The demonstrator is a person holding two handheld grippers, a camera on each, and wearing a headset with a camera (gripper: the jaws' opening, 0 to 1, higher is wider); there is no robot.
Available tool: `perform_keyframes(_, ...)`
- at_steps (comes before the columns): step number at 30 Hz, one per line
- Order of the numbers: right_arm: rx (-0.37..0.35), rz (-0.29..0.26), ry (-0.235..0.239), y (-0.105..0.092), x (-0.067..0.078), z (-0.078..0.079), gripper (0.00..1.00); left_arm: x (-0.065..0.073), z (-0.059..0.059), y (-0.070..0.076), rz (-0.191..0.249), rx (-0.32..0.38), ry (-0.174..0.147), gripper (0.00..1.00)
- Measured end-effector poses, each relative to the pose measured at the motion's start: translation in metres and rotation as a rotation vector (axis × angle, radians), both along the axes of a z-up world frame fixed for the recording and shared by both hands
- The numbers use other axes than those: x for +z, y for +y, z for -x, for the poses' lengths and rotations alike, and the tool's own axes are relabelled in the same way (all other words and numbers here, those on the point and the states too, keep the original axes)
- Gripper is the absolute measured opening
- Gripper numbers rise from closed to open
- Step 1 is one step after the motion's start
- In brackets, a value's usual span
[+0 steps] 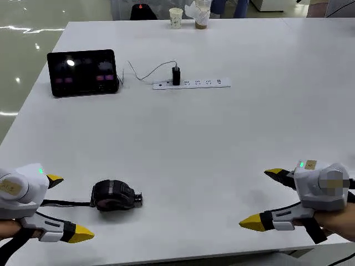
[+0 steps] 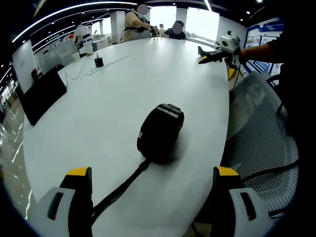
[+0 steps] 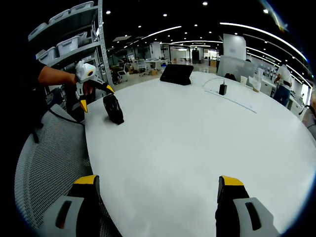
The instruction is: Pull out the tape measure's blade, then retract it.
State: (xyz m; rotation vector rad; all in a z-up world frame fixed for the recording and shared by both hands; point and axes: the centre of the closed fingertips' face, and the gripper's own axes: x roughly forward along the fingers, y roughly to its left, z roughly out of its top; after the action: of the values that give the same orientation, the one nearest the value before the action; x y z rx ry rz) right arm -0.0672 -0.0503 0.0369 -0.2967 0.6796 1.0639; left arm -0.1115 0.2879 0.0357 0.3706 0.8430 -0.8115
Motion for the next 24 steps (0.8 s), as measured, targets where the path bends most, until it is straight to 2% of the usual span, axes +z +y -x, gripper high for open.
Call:
perform_keyframes(4, 0.046, 0.003, -0.005, 0.015, 0.002, 0.0, 0.99, 0.004, -0.006, -0.007, -0.007, -0.041, -0.003, 0.99)
perform_keyframes(9, 0.097, -0.009, -0.008, 0.034, 0.003, -0.002, 0.99, 0.009, -0.015, -0.016, -0.029, -0.124, -0.03, 0.98)
perform_keyframes(10, 0.114, -0.006, -0.011, 0.04, 0.003, -0.003, 0.99, 0.011, -0.019, -0.019, -0.041, -0.162, -0.048, 0.98)
perform_keyframes(12, 0.134, -0.007, -0.012, 0.046, 0.003, -0.002, 0.99, 0.013, -0.021, -0.023, -0.055, -0.208, -0.057, 0.98)
perform_keyframes(18, 0.191, 0.008, -0.022, 0.068, 0.001, -0.004, 0.99, 0.013, -0.027, -0.03, -0.092, -0.276, -0.036, 0.94)
perform_keyframes(22, 0.215, 0.009, -0.045, 0.084, 0.001, -0.006, 0.99, 0.013, -0.03, -0.038, -0.097, -0.285, -0.024, 0.86)
perform_keyframes(24, 0.229, 0.006, -0.048, 0.093, 0.002, -0.006, 0.99, 0.012, -0.029, -0.042, -0.097, -0.308, -0.022, 0.87)
